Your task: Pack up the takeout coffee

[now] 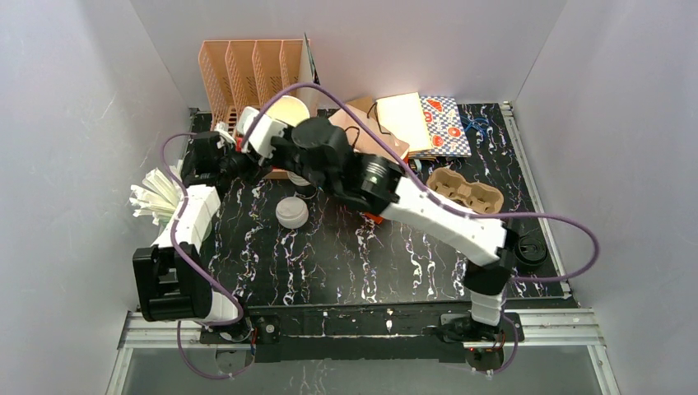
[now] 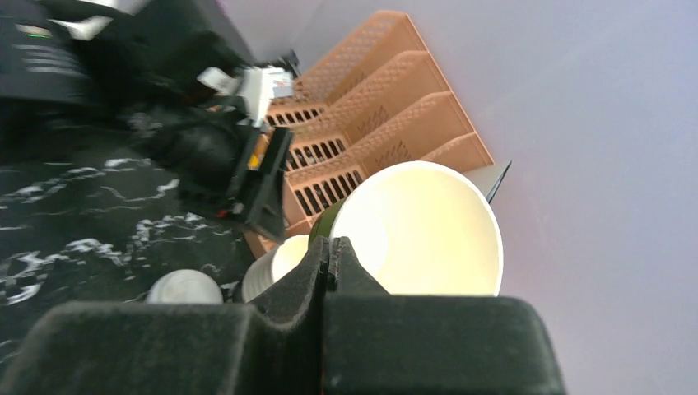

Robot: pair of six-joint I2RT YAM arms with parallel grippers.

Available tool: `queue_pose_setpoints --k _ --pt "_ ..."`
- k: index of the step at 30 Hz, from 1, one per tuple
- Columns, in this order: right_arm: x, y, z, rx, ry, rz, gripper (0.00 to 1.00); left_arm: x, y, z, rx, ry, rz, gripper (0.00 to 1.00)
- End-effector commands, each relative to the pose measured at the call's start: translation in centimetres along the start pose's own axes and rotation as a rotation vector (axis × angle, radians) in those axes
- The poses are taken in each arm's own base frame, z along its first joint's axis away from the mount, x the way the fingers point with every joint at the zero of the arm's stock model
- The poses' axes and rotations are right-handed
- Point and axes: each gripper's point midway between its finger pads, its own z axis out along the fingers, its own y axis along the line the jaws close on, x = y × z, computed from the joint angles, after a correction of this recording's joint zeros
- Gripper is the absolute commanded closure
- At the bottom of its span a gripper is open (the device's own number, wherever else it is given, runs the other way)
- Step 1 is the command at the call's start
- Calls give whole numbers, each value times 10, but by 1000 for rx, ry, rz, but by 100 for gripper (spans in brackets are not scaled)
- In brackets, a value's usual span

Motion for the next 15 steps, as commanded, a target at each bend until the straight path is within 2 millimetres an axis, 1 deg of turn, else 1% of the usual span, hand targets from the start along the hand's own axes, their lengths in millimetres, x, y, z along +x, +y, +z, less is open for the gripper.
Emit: queue_pose_setpoints --k 1,2,4,5,7,8,10,11,15 --pt "-34 7 -53 1 -77 32 99 -6 -27 -34 -7 -27 130 43" --pt "-31 15 -62 -22 -63 51 99 -6 -31 -39 -10 -31 151 42" --pt "-14 35 -78 -83 -12 96 99 -4 -36 -51 -9 -30 187 39" --pt "-8 41 -90 -106 6 150 99 0 -40 -56 2 -26 204 39" --pt "12 56 -108 -154 55 222 99 12 -44 -67 25 -13 226 39" --pt "33 69 -114 -177 102 250 99 22 -44 -71 33 -2 237 39" --pt "63 81 -131 -187 156 328 99 42 -47 -78 46 9 268 38" --pt "82 86 -139 -177 192 355 99 57 -48 -79 50 26 288 38" --pt "163 90 -168 -28 321 439 99 104 -48 -82 48 53 325 37"
